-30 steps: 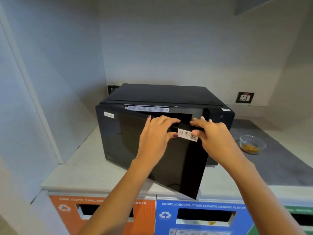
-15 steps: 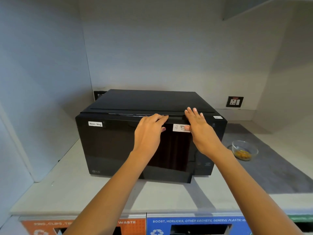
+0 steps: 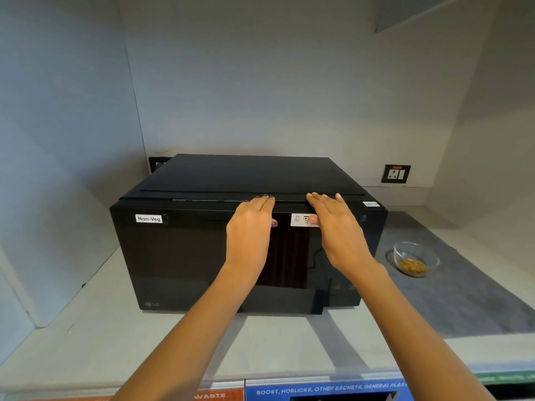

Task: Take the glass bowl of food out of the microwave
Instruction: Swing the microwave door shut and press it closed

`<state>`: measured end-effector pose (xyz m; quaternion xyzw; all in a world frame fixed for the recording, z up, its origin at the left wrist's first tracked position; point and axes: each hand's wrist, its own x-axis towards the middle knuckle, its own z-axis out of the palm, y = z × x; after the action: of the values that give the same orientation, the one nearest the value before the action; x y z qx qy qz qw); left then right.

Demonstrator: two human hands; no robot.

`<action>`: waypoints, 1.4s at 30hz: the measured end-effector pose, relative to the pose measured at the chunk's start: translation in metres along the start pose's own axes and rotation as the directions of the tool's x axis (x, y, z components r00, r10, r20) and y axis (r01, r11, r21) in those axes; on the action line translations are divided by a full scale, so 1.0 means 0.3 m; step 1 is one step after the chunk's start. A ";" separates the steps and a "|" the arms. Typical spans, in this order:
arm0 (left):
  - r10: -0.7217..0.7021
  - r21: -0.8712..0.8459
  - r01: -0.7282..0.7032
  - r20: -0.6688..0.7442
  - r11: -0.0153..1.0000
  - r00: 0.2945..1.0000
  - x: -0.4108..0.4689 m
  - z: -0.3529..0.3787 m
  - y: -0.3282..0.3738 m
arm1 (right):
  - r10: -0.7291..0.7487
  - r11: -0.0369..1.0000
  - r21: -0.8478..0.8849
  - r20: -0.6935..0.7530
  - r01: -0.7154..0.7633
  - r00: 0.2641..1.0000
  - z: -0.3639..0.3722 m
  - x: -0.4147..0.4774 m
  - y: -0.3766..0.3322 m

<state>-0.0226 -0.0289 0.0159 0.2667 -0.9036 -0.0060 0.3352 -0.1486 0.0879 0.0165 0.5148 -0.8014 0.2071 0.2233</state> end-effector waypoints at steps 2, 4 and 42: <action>-0.010 -0.021 0.010 -0.005 1.000 1.000 0.008 -0.009 0.000 | 0.003 1.000 0.017 -0.013 -0.002 1.000 0.002 -0.002 -0.002; -0.023 -0.046 0.023 -0.001 0.999 1.000 0.016 -0.019 -0.004 | 0.008 1.000 0.025 -0.023 -0.007 1.000 0.004 -0.001 -0.005; -0.003 -0.083 0.002 -0.015 0.997 1.000 0.025 0.014 -0.015 | 0.206 0.964 0.205 -0.171 -0.170 0.963 0.070 0.004 -0.039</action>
<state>-0.0277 -0.0371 0.0162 0.2537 -0.8996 -0.0420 0.3529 -0.1414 0.0708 0.0013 0.4327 -0.7985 0.3506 0.2286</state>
